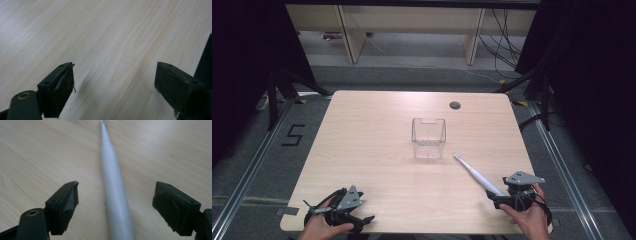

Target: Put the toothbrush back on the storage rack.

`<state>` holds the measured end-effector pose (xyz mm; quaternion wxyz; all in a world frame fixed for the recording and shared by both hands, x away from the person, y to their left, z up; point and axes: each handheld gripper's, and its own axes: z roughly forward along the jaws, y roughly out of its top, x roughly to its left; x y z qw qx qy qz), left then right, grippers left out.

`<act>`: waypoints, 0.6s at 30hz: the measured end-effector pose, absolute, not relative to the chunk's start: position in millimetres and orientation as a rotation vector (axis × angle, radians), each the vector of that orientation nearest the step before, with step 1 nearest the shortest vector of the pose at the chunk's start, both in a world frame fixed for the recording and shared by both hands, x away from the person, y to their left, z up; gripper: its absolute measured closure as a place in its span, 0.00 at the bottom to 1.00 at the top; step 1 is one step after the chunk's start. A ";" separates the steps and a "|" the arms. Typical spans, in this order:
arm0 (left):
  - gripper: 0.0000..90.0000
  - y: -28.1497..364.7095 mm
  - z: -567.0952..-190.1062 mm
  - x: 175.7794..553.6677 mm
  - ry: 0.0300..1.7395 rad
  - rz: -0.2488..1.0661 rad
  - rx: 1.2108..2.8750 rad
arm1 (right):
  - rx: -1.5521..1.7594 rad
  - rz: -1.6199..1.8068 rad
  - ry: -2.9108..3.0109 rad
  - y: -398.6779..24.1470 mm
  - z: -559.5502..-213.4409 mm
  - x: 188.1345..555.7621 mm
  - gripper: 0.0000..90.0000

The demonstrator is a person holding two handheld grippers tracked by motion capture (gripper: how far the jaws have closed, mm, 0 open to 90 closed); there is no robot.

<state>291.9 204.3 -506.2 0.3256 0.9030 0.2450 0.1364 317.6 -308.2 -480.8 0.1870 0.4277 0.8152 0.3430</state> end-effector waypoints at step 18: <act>0.17 204.2 -507.6 291.6 0.647 0.364 2.358 | 1.173 0.922 2.345 -303.6 -473.9 324.2 0.29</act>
